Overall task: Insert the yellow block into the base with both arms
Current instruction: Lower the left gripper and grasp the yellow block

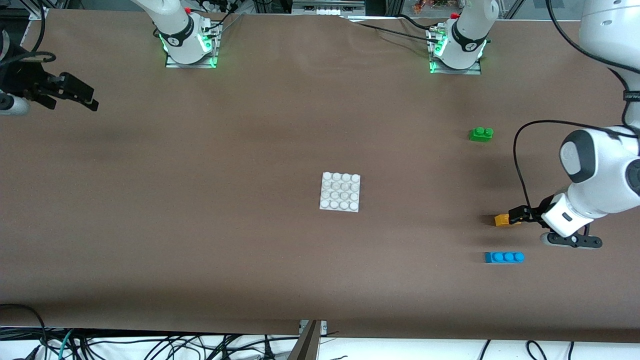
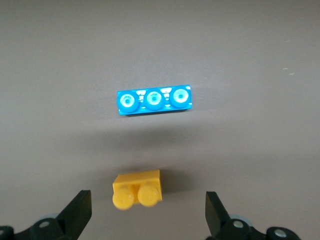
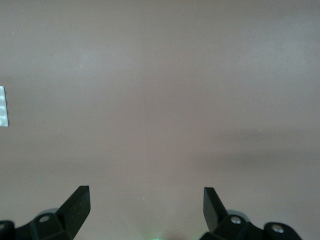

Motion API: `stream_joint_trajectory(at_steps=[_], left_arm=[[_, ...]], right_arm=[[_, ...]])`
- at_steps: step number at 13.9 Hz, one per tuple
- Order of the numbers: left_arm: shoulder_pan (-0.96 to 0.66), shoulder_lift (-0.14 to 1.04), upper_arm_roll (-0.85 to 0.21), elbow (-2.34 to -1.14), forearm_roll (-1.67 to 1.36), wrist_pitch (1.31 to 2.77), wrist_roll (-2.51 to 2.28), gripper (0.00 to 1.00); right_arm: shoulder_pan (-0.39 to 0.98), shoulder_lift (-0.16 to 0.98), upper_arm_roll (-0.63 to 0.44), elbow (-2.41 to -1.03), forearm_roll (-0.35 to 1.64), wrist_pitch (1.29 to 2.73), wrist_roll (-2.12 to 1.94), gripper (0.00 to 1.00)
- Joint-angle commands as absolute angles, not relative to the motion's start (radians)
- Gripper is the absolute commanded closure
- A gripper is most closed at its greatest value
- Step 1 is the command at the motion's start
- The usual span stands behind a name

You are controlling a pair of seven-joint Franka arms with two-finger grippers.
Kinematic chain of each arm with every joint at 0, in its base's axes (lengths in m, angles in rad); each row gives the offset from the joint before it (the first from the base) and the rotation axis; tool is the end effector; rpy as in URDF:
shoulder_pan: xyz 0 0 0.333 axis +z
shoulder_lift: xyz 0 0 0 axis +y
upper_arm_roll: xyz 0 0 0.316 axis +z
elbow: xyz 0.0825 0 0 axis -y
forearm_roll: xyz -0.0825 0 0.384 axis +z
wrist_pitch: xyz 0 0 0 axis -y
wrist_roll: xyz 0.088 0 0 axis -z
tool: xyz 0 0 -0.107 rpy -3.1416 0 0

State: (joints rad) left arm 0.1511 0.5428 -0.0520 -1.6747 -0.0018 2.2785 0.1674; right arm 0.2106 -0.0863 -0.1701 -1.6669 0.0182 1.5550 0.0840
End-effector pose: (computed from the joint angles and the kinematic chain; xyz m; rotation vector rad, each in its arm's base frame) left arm 0.6807 0.0717 0.2944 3.1190 -0.0919 0.1012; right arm 0.5250 0.0193 0.6238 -3.1095 0.0663 0.0449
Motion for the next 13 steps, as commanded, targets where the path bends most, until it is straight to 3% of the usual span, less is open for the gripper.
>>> stream_joint_trajectory(at_steps=[1, 13], left_arm=[[0.16, 0.52, -0.049, -1.808, 0.018, 2.419, 0.187, 0.0], [0.166, 0.623, -0.049, -1.825, 0.129, 2.525, 0.166, 0.0]], right_arm=[[0.196, -0.087, -0.144, -1.674, -0.005, 1.554, 0.098, 0.0], [0.199, 0.006, -0.144, -1.601, -0.075, 1.551, 0.115, 0.0]])
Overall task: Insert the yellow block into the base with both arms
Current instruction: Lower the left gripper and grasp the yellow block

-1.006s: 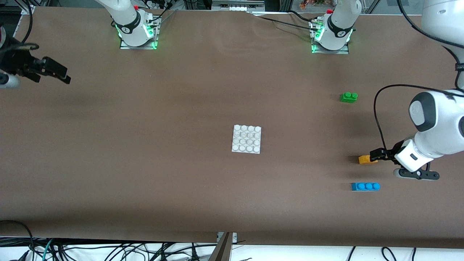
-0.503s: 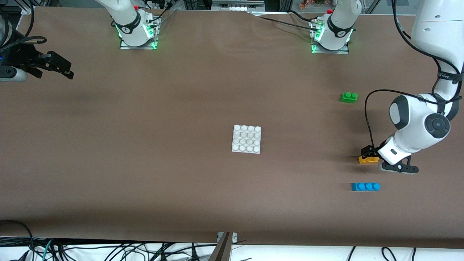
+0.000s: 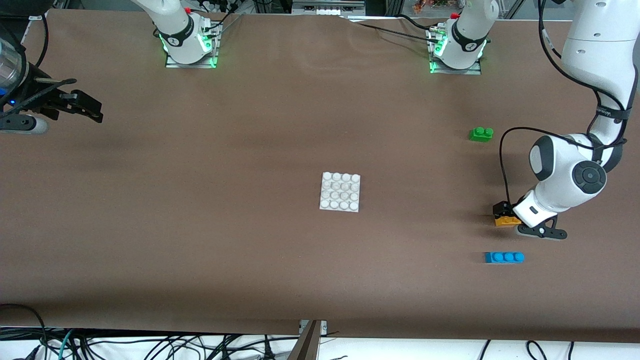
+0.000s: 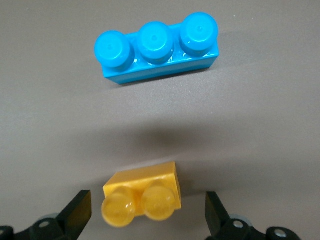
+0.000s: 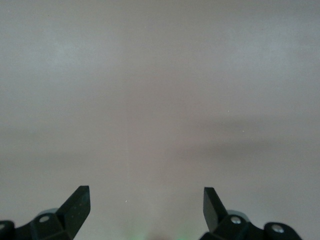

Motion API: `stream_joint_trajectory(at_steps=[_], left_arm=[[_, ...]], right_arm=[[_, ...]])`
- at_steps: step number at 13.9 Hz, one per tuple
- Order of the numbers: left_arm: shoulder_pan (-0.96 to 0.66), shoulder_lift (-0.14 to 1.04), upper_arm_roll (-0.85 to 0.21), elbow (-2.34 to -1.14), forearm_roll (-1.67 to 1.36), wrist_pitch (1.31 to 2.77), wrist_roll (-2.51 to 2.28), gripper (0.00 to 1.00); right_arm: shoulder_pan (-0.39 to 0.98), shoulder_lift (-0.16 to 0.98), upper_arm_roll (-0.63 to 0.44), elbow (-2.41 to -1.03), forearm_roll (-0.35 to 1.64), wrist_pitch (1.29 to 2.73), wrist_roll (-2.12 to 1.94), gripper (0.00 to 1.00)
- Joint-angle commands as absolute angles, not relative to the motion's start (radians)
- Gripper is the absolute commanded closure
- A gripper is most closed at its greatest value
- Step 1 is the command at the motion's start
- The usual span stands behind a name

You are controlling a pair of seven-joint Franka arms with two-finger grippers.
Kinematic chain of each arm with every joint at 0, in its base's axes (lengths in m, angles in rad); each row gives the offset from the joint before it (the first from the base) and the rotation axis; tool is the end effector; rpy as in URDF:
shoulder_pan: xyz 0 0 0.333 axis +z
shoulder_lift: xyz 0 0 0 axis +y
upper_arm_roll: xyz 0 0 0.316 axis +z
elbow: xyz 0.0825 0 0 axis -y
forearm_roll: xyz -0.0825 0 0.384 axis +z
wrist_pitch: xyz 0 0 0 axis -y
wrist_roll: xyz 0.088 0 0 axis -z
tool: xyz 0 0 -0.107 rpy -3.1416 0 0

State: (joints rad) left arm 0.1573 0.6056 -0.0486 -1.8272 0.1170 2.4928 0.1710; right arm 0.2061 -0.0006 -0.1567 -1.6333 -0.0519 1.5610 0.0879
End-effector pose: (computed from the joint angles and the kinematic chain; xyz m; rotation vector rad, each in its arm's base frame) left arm 0.6506 0.0725 0.2069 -3.0782 0.2219 -0.0841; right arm 0.5504 0.0216 0.5947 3.0827 -0.0573 -0.1049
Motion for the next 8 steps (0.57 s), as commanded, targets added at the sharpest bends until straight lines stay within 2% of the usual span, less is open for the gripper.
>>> stream_joint_trajectory(at_steps=[1, 4, 5, 6, 7, 8], left_arm=[[0.167, 0.626, -0.048, -1.825, 0.129, 2.526, 0.166, 0.0], [0.169, 0.644, -0.048, -1.827, 0.127, 2.528, 0.138, 0.0], [0.169, 0.646, -0.048, -1.827, 0.127, 2.526, 0.126, 0.04], [0.169, 0.646, -0.048, -1.828, 0.127, 2.525, 0.126, 0.2], [0.169, 0.649, -0.048, -1.827, 0.127, 2.517, 0.129, 0.48], [0.167, 0.649, -0.048, -1.827, 0.127, 2.517, 0.129, 0.67]], right_arm=[[0.198, 0.015, -0.147, -1.6, -0.074, 1.555, 0.115, 0.0], [0.201, 0.009, -0.143, -1.598, -0.064, 1.554, 0.118, 0.0], [0.21, 0.008, -0.127, -1.598, -0.064, 1.554, 0.12, 0.0], [0.219, 0.006, -0.106, -1.598, -0.066, 1.554, 0.123, 0.0], [0.222, 0.006, -0.092, -1.591, -0.072, 1.554, 0.145, 0.0], [0.222, 0.008, -0.084, -1.577, -0.072, 1.554, 0.158, 0.0]])
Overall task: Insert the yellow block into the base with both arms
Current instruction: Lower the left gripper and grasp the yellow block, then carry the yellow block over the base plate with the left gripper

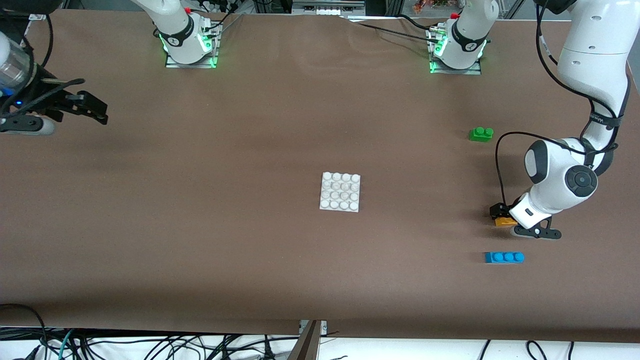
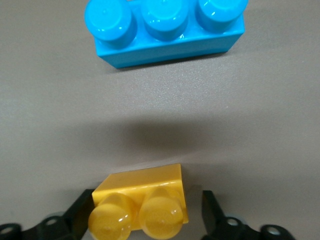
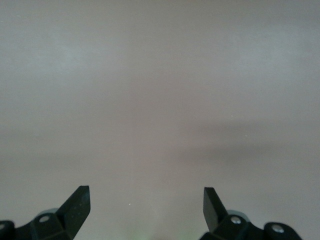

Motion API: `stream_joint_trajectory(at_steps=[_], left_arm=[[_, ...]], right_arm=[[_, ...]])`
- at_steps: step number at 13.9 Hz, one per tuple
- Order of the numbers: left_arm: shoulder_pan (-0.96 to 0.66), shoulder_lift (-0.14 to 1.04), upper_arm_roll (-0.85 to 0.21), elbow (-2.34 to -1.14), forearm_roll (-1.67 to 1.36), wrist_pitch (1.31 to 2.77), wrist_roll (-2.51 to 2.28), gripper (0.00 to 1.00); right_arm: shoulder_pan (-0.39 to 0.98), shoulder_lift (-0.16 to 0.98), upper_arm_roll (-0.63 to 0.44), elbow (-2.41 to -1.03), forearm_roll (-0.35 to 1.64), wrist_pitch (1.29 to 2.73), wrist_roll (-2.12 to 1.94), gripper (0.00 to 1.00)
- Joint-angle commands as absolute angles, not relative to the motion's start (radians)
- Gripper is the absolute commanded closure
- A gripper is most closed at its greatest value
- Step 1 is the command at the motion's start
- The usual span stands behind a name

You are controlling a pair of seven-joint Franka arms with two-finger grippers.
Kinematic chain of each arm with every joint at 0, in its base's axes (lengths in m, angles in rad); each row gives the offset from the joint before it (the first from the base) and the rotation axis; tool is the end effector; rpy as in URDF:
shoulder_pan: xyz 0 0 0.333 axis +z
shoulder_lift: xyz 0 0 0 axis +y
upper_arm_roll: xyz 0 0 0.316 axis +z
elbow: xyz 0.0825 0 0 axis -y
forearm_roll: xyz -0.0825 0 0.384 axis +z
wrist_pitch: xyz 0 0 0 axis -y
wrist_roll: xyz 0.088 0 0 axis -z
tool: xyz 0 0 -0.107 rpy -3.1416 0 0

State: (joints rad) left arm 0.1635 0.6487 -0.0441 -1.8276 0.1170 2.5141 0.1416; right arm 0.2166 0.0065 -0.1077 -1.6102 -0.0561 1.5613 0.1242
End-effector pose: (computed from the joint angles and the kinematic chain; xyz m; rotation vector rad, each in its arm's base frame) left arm 0.6459 0.0783 0.1805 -3.0880 0.1640 -0.0513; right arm 0.5512 0.0544 0.6017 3.0778 -0.0220 -0.0745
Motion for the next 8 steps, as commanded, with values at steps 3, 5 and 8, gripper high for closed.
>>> stream_joint_trajectory(at_steps=[3, 5, 8], left_arm=[[0.167, 0.634, -0.051, -1.816, 0.127, 2.49, 0.126, 0.82], [0.155, 0.588, -0.06, -1.798, 0.126, 2.412, 0.118, 0.81], [0.147, 0.529, -0.15, -1.757, 0.12, 2.237, 0.014, 0.81]], right_arm=[[0.224, 0.014, -0.084, -1.574, -0.072, 1.571, 0.158, 0.0], [0.222, 0.015, -0.086, -1.569, -0.066, 1.572, 0.158, 0.0], [0.218, 0.015, -0.091, -1.569, -0.066, 1.575, 0.16, 0.0]])
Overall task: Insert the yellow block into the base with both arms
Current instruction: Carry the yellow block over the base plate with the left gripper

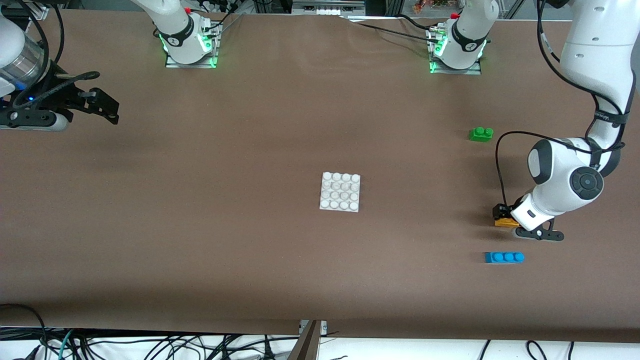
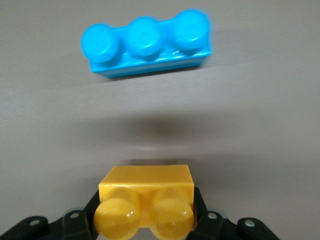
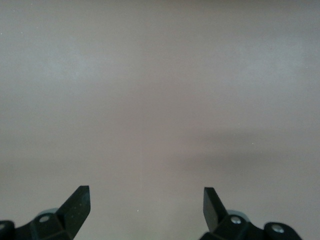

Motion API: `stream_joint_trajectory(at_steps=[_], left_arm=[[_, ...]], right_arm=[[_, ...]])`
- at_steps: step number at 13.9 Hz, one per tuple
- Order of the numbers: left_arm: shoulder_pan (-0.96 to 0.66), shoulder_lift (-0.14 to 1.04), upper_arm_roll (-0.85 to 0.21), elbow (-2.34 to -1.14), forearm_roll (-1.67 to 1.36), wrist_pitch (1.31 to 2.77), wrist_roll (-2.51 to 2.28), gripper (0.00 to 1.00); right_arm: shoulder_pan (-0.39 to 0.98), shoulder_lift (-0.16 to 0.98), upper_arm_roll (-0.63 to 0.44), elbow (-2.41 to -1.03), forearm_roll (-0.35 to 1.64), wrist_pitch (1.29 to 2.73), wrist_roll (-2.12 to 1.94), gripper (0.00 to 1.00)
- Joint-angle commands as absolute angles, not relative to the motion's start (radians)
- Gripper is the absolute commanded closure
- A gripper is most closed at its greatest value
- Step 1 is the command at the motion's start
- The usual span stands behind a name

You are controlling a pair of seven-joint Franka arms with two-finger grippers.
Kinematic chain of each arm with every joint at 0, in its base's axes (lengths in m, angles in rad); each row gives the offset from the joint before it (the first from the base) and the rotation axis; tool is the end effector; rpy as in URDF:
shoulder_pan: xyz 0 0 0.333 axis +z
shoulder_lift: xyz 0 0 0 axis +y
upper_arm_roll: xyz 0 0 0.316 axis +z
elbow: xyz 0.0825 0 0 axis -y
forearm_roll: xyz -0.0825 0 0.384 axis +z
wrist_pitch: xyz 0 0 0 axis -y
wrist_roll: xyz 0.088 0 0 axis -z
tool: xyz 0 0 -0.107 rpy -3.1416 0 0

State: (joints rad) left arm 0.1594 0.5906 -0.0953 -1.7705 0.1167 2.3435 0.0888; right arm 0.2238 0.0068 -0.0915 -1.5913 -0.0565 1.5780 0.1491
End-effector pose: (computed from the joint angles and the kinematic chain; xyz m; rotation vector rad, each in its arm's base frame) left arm 0.6579 0.0490 0.2277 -3.1096 0.1418 0.0245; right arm 0.5525 0.0676 0.6119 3.0821 -0.0244 -0.0183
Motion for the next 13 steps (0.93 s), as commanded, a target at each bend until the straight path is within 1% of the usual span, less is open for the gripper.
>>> stream_joint_trajectory(at_steps=[1, 4, 6, 9, 10, 13], left_arm=[[0.146, 0.519, -0.193, -1.741, 0.12, 2.196, -0.035, 0.81], [0.135, 0.517, -0.317, -1.658, 0.121, 2.064, -0.101, 0.81], [0.083, 0.515, -0.359, -1.634, 0.12, 2.034, -0.155, 0.81], [-0.078, 0.529, -0.359, -1.621, 0.118, 2.034, -0.334, 0.81], [-0.128, 0.555, -0.359, -1.615, 0.118, 2.037, -0.385, 0.81], [-0.242, 0.676, -0.357, -1.479, 0.118, 2.04, -0.471, 0.79]], right_arm=[[0.216, 0.015, -0.092, -1.569, -0.066, 1.575, 0.16, 0.0], [0.204, 0.017, -0.11, -1.572, -0.061, 1.591, 0.161, 0.0], [0.204, 0.017, -0.112, -1.572, -0.049, 1.591, 0.163, 0.0], [0.207, 0.015, -0.109, -1.572, -0.018, 1.592, 0.176, 0.0], [0.209, 0.017, -0.109, -1.569, -0.017, 1.592, 0.179, 0.0], [0.213, 0.015, -0.106, -1.569, -0.017, 1.594, 0.179, 0.0]])
